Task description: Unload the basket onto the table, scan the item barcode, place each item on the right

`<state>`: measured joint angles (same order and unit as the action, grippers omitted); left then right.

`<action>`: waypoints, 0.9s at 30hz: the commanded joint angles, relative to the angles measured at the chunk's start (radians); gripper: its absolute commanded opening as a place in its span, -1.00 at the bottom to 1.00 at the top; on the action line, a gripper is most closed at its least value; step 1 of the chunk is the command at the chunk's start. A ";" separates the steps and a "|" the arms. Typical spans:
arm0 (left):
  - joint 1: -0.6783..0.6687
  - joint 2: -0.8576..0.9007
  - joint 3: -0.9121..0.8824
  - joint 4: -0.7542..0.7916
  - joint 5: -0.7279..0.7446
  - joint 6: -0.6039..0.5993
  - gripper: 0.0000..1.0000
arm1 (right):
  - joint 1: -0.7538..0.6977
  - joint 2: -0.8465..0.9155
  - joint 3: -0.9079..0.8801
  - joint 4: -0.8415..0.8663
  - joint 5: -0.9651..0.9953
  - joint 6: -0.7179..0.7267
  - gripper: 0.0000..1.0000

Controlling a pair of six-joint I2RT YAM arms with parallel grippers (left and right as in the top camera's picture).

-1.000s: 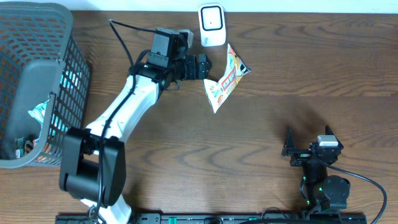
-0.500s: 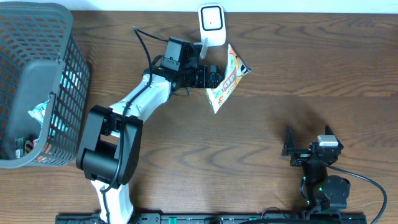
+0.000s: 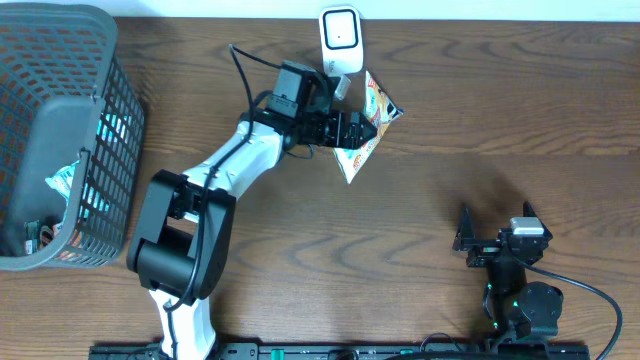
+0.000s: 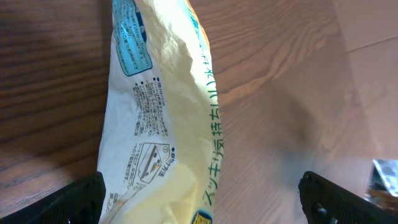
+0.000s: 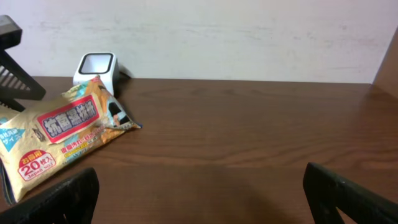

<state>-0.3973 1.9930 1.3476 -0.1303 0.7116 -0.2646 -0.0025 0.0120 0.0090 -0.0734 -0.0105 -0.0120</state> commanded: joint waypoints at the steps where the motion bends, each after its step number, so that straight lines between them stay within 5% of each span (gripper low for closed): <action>1: -0.050 0.046 0.010 0.002 -0.149 0.010 0.95 | 0.009 -0.005 -0.003 -0.002 0.001 -0.011 0.99; 8: -0.110 0.100 0.010 0.018 -0.261 0.010 0.94 | 0.009 -0.005 -0.004 -0.002 0.001 -0.011 0.98; 13: -0.107 0.100 0.010 0.064 -0.262 0.010 -0.05 | 0.009 -0.005 -0.003 -0.002 0.001 -0.011 0.99; 17: -0.077 0.090 0.011 0.085 -0.261 0.010 -0.31 | 0.009 -0.005 -0.003 -0.002 0.001 -0.012 0.99; 21: -0.031 0.055 0.011 0.076 -0.261 0.010 -0.80 | 0.009 -0.005 -0.003 -0.002 0.001 -0.011 0.99; 27: 0.035 -0.061 0.011 -0.032 -0.346 0.054 -0.85 | 0.009 -0.005 -0.003 -0.002 0.001 -0.011 0.99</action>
<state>-0.3920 2.0369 1.3476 -0.1295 0.4423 -0.2554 -0.0025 0.0120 0.0090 -0.0734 -0.0105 -0.0120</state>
